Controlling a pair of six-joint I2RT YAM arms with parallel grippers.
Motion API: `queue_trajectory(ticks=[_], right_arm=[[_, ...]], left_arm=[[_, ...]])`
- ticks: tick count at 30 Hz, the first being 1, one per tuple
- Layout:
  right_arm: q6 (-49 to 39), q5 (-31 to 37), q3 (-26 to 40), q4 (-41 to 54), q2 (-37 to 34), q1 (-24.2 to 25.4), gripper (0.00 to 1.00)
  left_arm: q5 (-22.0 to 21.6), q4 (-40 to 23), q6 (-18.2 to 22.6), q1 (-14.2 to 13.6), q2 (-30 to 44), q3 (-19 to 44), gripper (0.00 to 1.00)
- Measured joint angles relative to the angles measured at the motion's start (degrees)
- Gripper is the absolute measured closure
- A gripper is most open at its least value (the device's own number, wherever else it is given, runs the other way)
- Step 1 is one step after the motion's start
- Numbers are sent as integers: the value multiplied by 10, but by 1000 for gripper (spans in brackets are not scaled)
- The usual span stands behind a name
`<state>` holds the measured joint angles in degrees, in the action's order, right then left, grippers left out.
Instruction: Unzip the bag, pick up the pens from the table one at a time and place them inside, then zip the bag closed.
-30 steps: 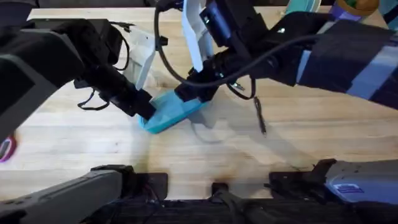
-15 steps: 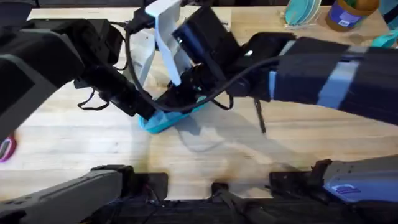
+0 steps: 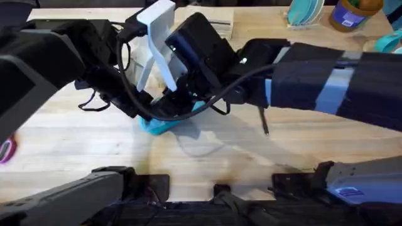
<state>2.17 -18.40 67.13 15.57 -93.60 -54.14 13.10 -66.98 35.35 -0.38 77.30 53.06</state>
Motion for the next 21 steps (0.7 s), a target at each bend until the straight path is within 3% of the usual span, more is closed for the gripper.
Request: queue_trajectory(ticks=[6, 11, 13, 15, 21], right_arm=[[-7, -12, 7, 38, 12, 13, 669], [-33, -4, 7, 86, 67, 31, 266], [-43, 0, 8, 93, 94, 40, 58], [-50, 2, 11, 101, 120, 50, 8], [-56, 4, 15, 140, 161, 87, 5]], left_arm=[[2, 3, 0, 0, 0, 0, 958], [2, 4, -2, 0, 0, 0, 958], [2, 4, -2, 0, 0, 0, 958], [2, 6, -2, 0, 0, 0, 958], [1, 12, -2, 0, 0, 0, 958]])
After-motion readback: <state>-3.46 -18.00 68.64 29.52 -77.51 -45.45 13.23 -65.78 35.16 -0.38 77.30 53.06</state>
